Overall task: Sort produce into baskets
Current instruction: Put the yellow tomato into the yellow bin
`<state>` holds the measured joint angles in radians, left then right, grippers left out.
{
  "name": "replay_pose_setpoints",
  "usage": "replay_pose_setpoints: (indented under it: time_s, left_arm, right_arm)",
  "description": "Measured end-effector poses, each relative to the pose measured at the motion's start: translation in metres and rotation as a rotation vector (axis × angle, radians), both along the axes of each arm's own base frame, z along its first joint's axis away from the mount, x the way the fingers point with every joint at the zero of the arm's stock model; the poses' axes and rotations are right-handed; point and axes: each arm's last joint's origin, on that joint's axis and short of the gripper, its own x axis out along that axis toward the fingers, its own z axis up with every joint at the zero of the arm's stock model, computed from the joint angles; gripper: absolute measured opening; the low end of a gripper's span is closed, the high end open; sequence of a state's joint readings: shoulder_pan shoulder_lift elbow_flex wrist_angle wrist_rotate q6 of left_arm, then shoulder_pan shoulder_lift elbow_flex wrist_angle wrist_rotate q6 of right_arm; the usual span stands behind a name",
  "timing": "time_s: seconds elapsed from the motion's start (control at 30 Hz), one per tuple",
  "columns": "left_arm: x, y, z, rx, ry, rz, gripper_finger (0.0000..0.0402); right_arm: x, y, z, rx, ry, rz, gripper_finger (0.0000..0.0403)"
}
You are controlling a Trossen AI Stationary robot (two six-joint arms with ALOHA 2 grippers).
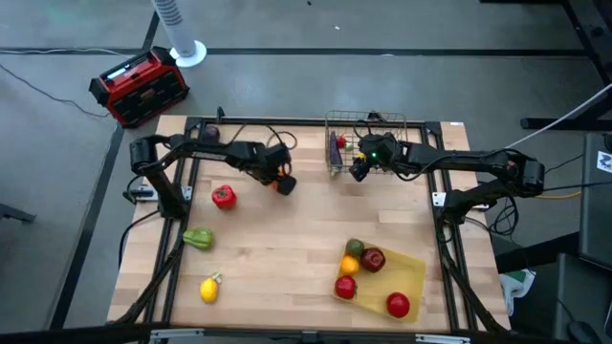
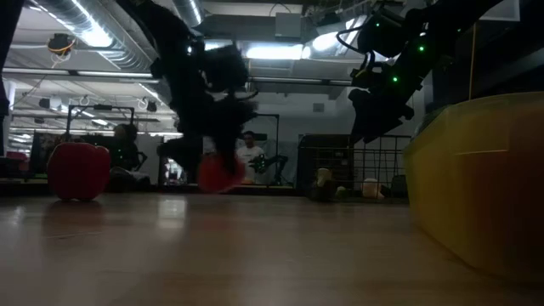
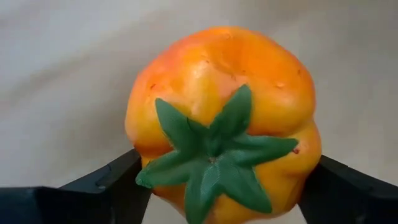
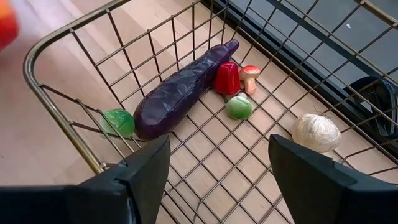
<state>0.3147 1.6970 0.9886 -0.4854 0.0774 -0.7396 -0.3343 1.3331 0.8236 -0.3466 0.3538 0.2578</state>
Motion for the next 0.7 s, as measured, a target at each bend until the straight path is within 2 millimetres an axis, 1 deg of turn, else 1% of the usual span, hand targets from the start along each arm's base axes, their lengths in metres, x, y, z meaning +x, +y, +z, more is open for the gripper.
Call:
replay_pose_setpoints:
  time_s: [0.13, 0.3, 0.5, 0.7]
  left_arm:
    - [0.021, -0.027, 0.007, -0.02, -0.165, -0.073, 0.0316]
    - [0.042, -0.061, 0.018, -0.019, -0.352, -0.148, 0.0316]
    - [0.058, -0.093, 0.034, -0.048, -0.577, -0.185, 0.0316]
    - [0.068, -0.122, 0.055, 0.0, -0.82, -0.182, 0.0316]
  right_arm:
    - [-0.002, 0.001, 0.005, 0.001, -0.02, 0.009, 0.0269]
    - [-0.011, 0.006, 0.023, 0.014, -0.109, 0.052, 0.0269]
    - [-0.03, 0.015, 0.053, 0.011, -0.251, 0.107, 0.0269]
    - [-0.048, 0.025, 0.075, 0.039, -0.381, 0.205, 0.0269]
